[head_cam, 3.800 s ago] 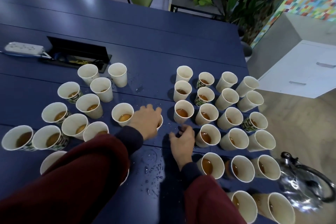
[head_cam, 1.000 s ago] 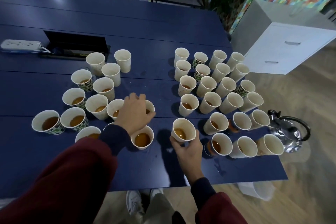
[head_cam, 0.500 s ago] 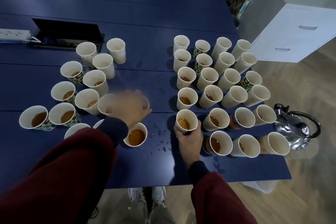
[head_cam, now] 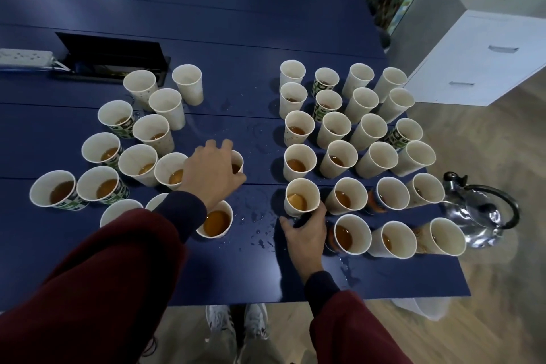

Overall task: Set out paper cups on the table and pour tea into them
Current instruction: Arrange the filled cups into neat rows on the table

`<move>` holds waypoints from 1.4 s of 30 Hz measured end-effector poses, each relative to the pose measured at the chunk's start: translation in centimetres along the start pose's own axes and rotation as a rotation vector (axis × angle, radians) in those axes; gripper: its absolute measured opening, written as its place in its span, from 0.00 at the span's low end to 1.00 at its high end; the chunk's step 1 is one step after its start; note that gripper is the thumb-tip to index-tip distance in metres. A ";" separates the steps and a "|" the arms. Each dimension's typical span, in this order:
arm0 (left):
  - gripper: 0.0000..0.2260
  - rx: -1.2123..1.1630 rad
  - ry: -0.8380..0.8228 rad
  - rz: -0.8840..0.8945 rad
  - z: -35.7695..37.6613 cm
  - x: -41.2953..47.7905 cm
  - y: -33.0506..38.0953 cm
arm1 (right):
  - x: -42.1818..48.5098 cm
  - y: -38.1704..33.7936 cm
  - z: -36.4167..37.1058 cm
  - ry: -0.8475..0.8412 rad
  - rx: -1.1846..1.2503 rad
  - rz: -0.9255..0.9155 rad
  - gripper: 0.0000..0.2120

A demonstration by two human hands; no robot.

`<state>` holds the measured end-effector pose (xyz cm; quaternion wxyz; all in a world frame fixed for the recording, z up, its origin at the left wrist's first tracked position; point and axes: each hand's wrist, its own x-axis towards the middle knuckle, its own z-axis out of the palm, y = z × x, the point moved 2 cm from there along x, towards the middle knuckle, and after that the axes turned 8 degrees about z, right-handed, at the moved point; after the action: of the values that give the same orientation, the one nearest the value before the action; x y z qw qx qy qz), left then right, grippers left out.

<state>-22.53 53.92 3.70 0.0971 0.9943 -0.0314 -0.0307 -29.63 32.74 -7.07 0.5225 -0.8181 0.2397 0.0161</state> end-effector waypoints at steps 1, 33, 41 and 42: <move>0.23 -0.013 0.020 0.007 -0.3 0.0 0.3 | -0.4 0.2 -0.1 0.005 0.003 0.015 0.34; 0.34 -0.061 0.112 -0.083 1.7 -10.7 2.0 | -5.1 3.7 -3.0 -0.090 -0.022 -0.287 0.24; 0.32 -0.068 -0.049 -0.115 3.0 -10.1 0.0 | -4.5 4.2 -3.0 -0.096 -0.023 -0.273 0.30; 0.32 -0.066 -0.059 -0.117 3.1 -10.0 0.1 | -4.5 4.2 -2.9 -0.100 -0.024 -0.276 0.31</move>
<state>-32.74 53.91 1.26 0.1269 0.9894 0.0249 -0.0664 -35.97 30.48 -8.03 0.5214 -0.8476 0.0982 -0.0122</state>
